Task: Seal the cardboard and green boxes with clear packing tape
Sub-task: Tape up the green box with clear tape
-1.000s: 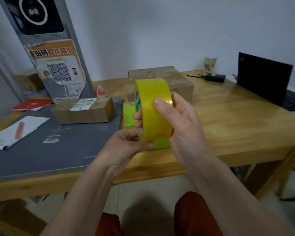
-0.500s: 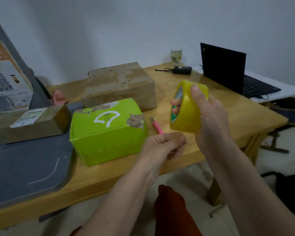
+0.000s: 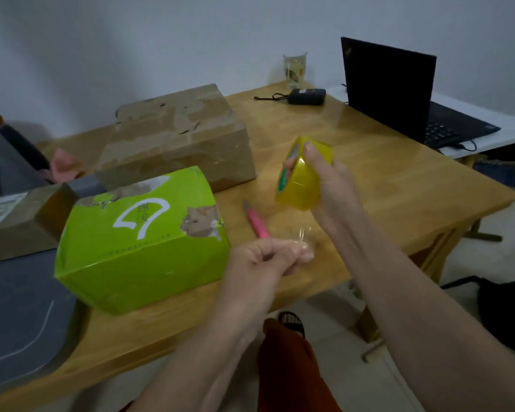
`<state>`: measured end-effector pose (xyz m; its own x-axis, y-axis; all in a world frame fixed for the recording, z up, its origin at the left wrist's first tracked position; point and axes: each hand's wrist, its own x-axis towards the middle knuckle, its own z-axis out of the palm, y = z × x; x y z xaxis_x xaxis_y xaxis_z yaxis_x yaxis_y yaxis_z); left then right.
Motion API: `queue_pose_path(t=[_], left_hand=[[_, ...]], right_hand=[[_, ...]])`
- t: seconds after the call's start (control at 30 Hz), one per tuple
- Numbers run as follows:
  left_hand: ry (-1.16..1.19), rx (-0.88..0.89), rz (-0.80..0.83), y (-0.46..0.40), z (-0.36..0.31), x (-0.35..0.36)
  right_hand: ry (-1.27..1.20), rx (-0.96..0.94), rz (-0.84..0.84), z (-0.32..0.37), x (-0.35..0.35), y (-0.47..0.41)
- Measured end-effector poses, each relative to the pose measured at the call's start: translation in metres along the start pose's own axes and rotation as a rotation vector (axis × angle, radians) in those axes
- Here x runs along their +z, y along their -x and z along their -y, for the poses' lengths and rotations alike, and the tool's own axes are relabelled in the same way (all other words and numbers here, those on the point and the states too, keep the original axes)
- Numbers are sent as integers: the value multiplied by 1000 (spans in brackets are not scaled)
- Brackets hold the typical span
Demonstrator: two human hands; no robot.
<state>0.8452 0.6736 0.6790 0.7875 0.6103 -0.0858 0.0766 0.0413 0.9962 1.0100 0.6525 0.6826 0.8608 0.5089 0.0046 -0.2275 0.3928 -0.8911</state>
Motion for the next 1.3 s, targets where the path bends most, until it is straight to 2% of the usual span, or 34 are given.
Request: queue_pose_path(t=[0.1,0.23,0.37,0.43,0.47,0.53,0.6,0.67,0.8,1.0,1.2,1.3], left_hand=[[122,-52,-42,-14,1,-8],[278,-103,-186,-26,2,2],[259,-81,-258,-35,-3,10],[238,-67,-267,-41,3,17],[186,-52,-263,-43,7,20],[-72,69,-238,-43,18,21],[-323,226,-215,-41,22,17],[-464,321,-199,-43,20,15],[-533,273,-187,-52,10,9],[-731,173,-154,-52,-2,-2],[-957,117,-71,-42,-24,5],[-1129,108,-73,-41,-28,4]], right_hand=[[-121,159,159,-4,0,-13],[-228,212,268,-8,-2,-25],[-315,266,263,-12,-2,-36],[-391,328,190,-16,-4,-43],[-423,354,138,-18,-4,-46],[-463,397,60,-22,-5,-53],[-471,379,50,-24,-3,-57],[-459,362,23,-25,-2,-61],[-486,433,-24,-24,1,-67],[-125,319,-61,-21,-19,-72],[732,101,-105,-18,-26,-51],[1048,-148,-187,-8,-30,-15]])
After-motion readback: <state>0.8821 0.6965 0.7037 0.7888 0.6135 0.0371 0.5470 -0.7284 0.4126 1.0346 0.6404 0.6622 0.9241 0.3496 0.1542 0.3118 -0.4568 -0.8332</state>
